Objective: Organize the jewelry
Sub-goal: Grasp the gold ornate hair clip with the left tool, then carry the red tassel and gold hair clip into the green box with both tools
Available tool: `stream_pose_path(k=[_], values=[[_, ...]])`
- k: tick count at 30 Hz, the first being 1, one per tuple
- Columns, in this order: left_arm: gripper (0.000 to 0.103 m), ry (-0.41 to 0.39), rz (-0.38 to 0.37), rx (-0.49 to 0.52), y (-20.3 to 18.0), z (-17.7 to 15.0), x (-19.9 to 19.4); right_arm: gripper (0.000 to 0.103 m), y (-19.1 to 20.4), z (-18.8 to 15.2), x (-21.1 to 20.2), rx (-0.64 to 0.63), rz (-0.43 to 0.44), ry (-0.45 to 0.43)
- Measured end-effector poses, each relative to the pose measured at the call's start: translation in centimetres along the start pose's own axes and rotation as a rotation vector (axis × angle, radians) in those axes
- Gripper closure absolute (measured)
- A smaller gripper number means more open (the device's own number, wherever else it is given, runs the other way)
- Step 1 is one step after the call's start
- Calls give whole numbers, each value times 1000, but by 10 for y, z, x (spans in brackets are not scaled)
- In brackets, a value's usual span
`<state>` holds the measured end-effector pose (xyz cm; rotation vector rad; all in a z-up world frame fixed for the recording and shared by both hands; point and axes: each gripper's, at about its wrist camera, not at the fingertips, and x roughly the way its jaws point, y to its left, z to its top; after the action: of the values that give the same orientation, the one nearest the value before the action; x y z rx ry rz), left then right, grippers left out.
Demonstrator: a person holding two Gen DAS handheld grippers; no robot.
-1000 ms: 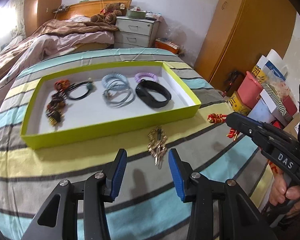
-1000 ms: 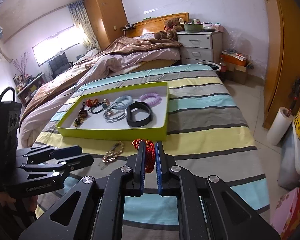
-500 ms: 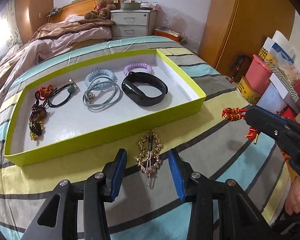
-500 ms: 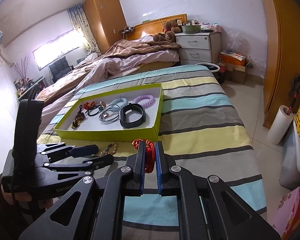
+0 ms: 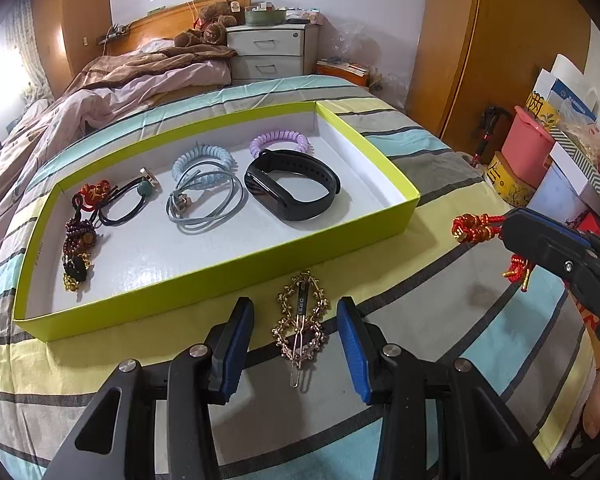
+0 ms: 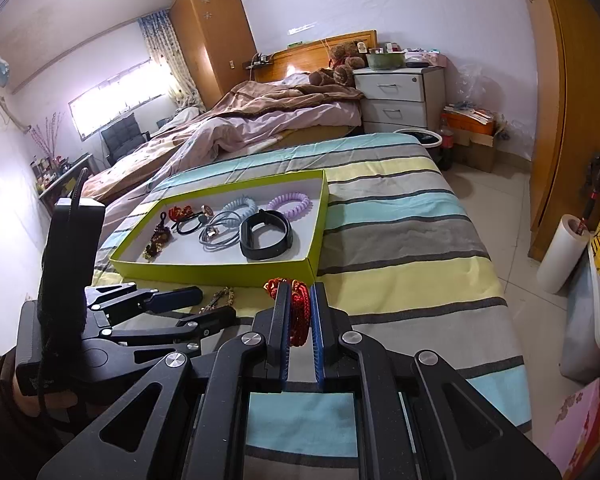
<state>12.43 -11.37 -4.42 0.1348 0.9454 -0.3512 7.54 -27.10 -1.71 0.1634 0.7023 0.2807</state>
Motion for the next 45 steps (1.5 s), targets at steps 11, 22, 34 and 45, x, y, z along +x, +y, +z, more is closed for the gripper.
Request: stream_pose_path(k=[11, 22, 34, 45], values=[[79, -6, -8, 1, 1, -3, -3, 94, -1, 2, 1, 2, -10, 1], [86, -15, -25, -5, 5, -4, -8, 94, -1, 1, -1, 0, -17, -3], [89, -27, -43, -26, 10, -7, -16, 94, 0, 1, -4, 7, -20, -7], [89, -62, -37, -55, 21, -10, -36, 94, 6, 4, -8, 1, -11, -11]])
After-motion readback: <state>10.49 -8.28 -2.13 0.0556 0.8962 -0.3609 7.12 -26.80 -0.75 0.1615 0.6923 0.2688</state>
